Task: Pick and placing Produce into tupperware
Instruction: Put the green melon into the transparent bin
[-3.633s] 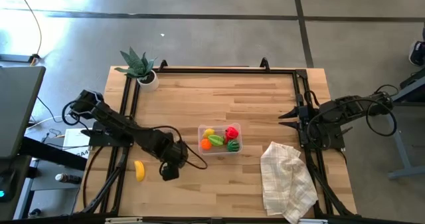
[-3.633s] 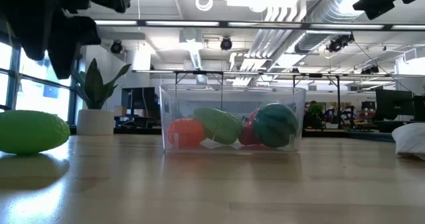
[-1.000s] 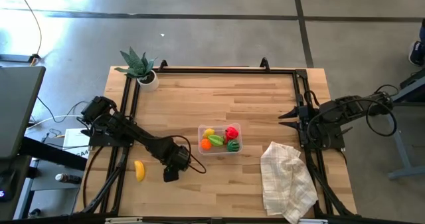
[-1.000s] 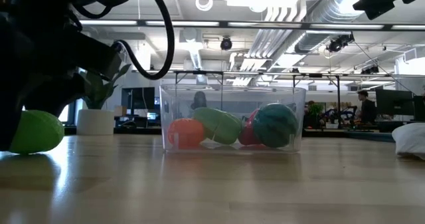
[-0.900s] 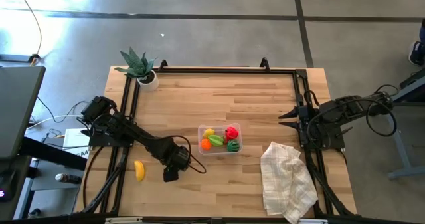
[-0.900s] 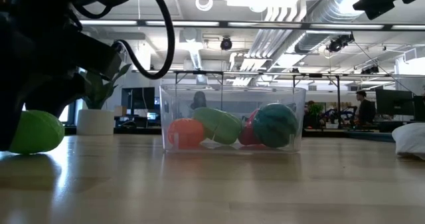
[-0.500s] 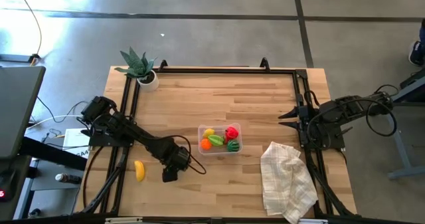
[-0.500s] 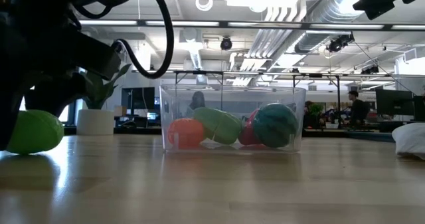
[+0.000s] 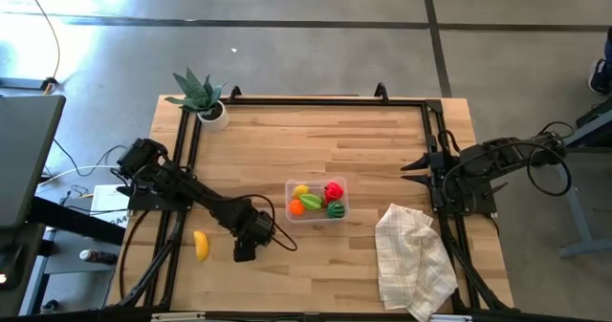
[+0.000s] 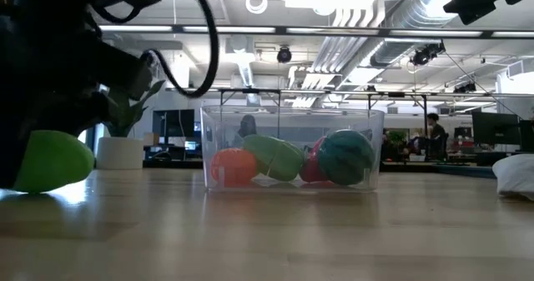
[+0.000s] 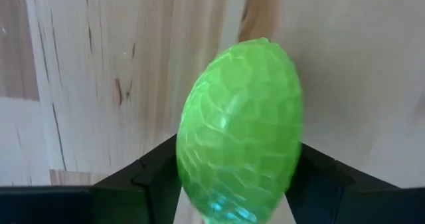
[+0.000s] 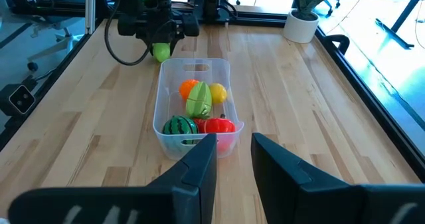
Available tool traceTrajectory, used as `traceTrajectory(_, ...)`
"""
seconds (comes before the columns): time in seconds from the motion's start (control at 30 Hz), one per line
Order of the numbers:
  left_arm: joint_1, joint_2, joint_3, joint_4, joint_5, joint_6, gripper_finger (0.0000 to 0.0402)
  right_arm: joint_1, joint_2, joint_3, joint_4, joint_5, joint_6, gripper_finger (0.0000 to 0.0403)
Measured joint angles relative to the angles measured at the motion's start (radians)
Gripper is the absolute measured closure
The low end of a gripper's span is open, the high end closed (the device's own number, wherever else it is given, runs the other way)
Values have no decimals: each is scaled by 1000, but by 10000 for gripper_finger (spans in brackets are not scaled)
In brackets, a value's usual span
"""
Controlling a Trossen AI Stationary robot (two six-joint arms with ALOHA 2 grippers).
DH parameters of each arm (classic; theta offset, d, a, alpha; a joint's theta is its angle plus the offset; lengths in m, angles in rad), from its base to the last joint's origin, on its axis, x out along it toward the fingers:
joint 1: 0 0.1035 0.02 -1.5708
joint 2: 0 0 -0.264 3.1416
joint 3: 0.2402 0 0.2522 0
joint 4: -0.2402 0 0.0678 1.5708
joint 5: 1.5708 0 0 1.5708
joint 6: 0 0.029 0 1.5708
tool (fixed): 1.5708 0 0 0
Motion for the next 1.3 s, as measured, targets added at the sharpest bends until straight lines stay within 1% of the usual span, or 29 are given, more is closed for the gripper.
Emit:
traceTrajectory(0.17,0,1,-2,1,0,0,181,0,0,0,0,0,0,318)
traceTrajectory(0.4,0,1,-2,4,11,0,190,0,0,0,0,0,0,318)
traceTrajectory(0.9,0,-1,0,23,13,4,190,0,0,0,0,0,0,318)
traceTrajectory(1.13,0,-1,49,18,2,39,190,0,0,0,0,0,0,318)
traceTrajectory(1.3,0,-2,112,-35,-32,63,190,0,0,0,0,0,0,318)
